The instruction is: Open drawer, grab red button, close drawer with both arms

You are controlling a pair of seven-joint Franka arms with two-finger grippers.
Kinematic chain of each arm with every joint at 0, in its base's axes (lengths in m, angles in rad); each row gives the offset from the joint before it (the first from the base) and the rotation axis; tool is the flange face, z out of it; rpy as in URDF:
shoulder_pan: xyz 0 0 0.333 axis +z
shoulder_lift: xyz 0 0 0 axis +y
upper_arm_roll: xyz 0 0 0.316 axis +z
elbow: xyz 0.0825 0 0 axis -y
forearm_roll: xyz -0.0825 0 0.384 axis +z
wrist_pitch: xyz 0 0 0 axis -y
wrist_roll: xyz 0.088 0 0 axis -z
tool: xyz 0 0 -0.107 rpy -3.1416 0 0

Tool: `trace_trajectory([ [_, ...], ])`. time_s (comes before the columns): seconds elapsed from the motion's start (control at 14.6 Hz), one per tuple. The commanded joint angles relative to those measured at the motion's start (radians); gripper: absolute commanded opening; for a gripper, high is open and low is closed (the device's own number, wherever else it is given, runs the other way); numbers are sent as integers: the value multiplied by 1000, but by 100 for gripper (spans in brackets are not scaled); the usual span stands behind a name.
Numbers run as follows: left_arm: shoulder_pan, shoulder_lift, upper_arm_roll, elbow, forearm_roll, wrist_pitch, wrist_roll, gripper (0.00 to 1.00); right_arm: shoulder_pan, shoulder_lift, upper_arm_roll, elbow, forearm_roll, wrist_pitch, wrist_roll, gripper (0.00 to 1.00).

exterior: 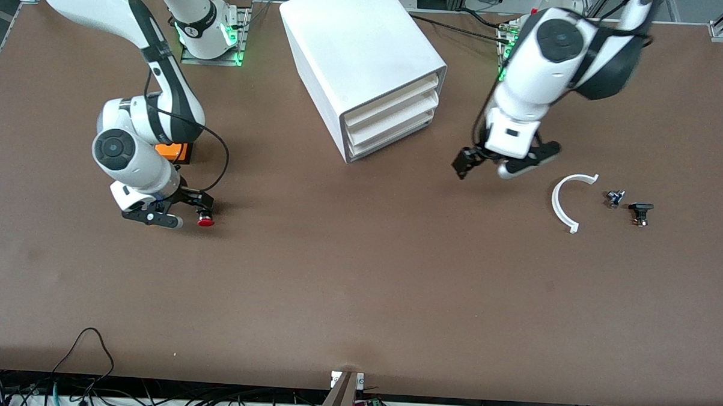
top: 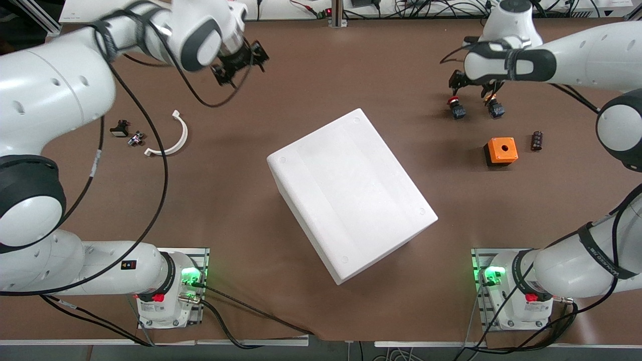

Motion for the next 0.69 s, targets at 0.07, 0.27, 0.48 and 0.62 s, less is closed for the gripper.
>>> trace_trajectory([
  [0.07,16,-37,111,185,-7,-268,292,100,-13,-20,13,229,-3,-289,19,100],
  [0.27,21,-43,230,282,-14,-415,544,100,-14,-19,13,437,-3,-519,16,100],
  [0.48,22,-69,320,294,-49,-465,649,100,-28,-40,15,547,-4,-624,11,100],
  [0.62,22,-70,351,312,-54,-471,719,100,-82,-83,36,561,-12,-644,5,100],
])
